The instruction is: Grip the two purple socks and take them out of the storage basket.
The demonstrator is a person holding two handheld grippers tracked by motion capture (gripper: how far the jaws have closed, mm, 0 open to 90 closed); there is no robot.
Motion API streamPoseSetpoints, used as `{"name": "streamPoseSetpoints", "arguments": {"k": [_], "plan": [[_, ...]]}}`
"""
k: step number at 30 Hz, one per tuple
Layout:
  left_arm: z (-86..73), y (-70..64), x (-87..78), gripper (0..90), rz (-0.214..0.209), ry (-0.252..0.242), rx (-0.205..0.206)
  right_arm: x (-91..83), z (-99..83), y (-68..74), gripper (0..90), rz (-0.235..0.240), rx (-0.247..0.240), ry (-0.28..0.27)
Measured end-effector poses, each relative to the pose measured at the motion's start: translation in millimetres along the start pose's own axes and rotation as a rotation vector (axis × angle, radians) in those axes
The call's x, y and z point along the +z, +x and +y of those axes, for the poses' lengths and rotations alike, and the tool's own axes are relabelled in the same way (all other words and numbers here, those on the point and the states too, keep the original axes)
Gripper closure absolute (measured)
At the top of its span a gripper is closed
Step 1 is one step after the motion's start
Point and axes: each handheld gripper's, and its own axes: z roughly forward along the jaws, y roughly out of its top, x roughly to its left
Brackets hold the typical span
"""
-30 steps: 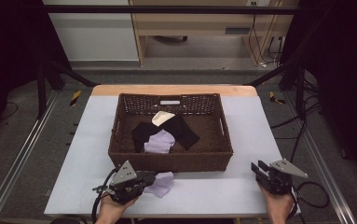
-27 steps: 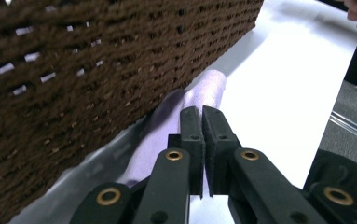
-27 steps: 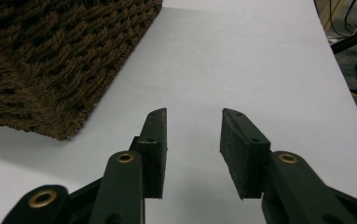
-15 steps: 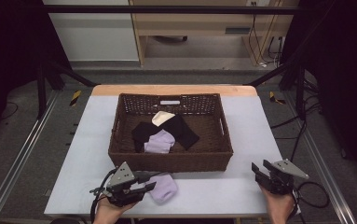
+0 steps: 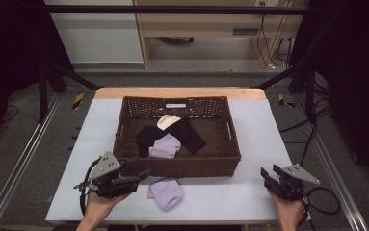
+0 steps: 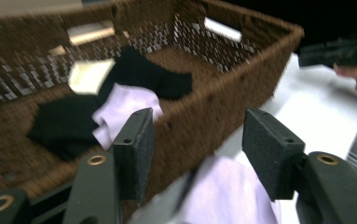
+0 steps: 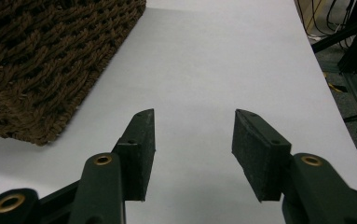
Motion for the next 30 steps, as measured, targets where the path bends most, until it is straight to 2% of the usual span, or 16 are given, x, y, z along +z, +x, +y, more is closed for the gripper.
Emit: {"name": "streamPoseSetpoints", "arguments": {"k": [1,2,3,6,11,13,14,15,17,22,24,27,28,29,30], "plan": [[6.4,2.4,-0.4,41.9,0.009,-0.015,0.001,-0.4,0.1,0.3,49.4,0.000,0.000,-0.002],[6.4,2.4,-0.4,41.7,0.009,-0.015,0.001,-0.6,0.2,0.4,49.5,-0.001,-0.005,-0.004],[15.7,5.9,0.7,41.5,0.016,-0.029,0.001,-0.6,0.3,0.5,49.6,-0.001,-0.007,-0.005],[32.5,12.3,6.7,40.7,0.038,-0.030,0.005,-0.2,0.4,0.3,49.9,0.002,-0.006,-0.004],[52.4,23.8,19.6,40.0,0.028,-0.034,-0.028,-0.4,1.0,-0.2,50.2,0.003,-0.003,-0.005],[59.4,29.3,26.9,40.1,0.056,-0.037,-0.028,-0.5,1.2,-0.2,50.3,0.003,-0.001,-0.006],[59.4,29.3,26.9,40.1,0.056,-0.037,-0.028,-0.5,1.2,-0.2,50.3,0.003,-0.001,-0.006],[66.1,36.2,35.6,40.3,0.081,-0.026,-0.037,0.2,1.1,-0.4,50.5,0.001,-0.009,-0.003],[72.2,43.3,43.9,40.4,0.096,-0.027,-0.032,0.3,1.2,0.1,50.7,0.002,-0.007,-0.001],[83.8,58.8,67.2,41.5,0.135,-0.026,-0.030,1.0,1.5,-0.1,50.6,0.005,-0.011,-0.004],[85.0,60.3,70.8,41.5,0.140,-0.022,-0.026,1.1,1.6,0.1,50.6,0.004,-0.011,-0.003],[87.7,67.3,90.8,42.5,0.162,0.004,-0.011,1.4,1.8,0.5,50.7,0.005,-0.011,0.000],[87.7,67.3,90.8,42.7,0.162,0.004,-0.011,1.4,1.8,0.5,50.7,0.005,-0.011,0.000],[87.1,69.9,98.7,42.7,0.167,0.012,-0.016,1.5,1.8,0.5,50.7,0.005,-0.011,0.000],[85.2,72.8,108.4,43.2,0.173,0.027,-0.005,1.4,1.9,0.4,50.7,0.004,-0.013,-0.003]]}}
